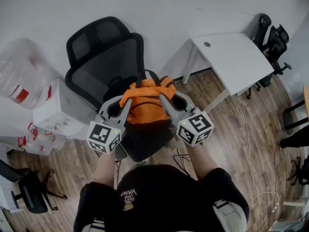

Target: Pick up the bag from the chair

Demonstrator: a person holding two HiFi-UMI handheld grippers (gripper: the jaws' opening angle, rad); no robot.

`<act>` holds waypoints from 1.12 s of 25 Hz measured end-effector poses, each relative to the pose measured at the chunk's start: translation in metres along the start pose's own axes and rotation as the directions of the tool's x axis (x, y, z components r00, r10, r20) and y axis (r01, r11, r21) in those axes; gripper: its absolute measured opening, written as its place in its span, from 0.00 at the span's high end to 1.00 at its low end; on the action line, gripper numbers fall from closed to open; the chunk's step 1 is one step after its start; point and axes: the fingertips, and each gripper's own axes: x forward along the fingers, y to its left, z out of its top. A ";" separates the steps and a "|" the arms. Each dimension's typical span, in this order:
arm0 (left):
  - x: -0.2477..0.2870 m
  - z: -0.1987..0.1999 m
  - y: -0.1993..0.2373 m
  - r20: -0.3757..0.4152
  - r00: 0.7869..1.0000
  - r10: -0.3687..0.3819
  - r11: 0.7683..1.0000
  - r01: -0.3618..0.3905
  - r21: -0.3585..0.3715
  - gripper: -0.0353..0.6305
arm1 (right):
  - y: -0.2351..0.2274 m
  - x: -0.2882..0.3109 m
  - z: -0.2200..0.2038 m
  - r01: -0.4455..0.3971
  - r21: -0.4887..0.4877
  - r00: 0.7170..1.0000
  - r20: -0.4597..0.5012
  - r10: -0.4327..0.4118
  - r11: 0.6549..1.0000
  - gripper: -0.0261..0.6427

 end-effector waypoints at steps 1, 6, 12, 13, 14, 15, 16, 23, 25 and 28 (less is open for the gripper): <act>-0.001 0.002 0.000 0.003 1.000 0.001 1.000 -0.001 0.003 0.88 | 0.001 -0.001 0.002 -0.001 -0.001 1.000 0.003 0.001 1.000 0.84; -0.003 0.012 -0.003 0.020 1.000 0.000 1.000 0.000 0.011 0.88 | 0.002 -0.005 0.010 -0.005 0.001 1.000 0.016 0.005 1.000 0.83; -0.003 0.021 -0.005 0.035 0.999 0.000 1.000 -0.001 0.016 0.88 | 0.003 -0.008 0.018 -0.008 -0.011 1.000 0.026 0.008 1.000 0.83; -0.003 0.022 -0.006 0.037 0.999 0.001 1.000 -0.001 0.015 0.88 | 0.002 -0.009 0.019 -0.009 -0.014 1.000 0.027 0.009 1.000 0.83; -0.002 0.023 -0.007 0.039 0.999 0.001 1.000 -0.002 0.015 0.88 | 0.002 -0.010 0.020 -0.010 -0.016 1.000 0.028 0.011 1.000 0.83; -0.002 0.023 -0.008 0.041 0.999 0.002 1.000 -0.002 0.015 0.88 | 0.001 -0.010 0.020 -0.012 -0.018 1.000 0.028 0.012 1.000 0.83; -0.002 0.024 -0.008 0.043 0.999 0.002 1.000 -0.003 0.016 0.88 | 0.001 -0.010 0.021 -0.012 -0.021 1.000 0.028 0.013 1.000 0.84; 0.000 0.029 -0.009 0.049 0.999 0.004 1.000 -0.005 0.020 0.88 | -0.001 -0.010 0.025 -0.014 -0.040 1.000 0.025 0.015 0.999 0.84; 0.001 0.030 -0.009 0.050 0.999 0.003 1.000 -0.004 0.021 0.88 | -0.002 -0.010 0.025 -0.014 -0.043 1.000 0.022 0.015 0.999 0.84; 0.003 0.031 -0.011 0.050 0.999 0.004 1.000 -0.005 0.023 0.88 | -0.004 -0.011 0.026 -0.014 -0.046 1.000 0.021 0.015 0.999 0.84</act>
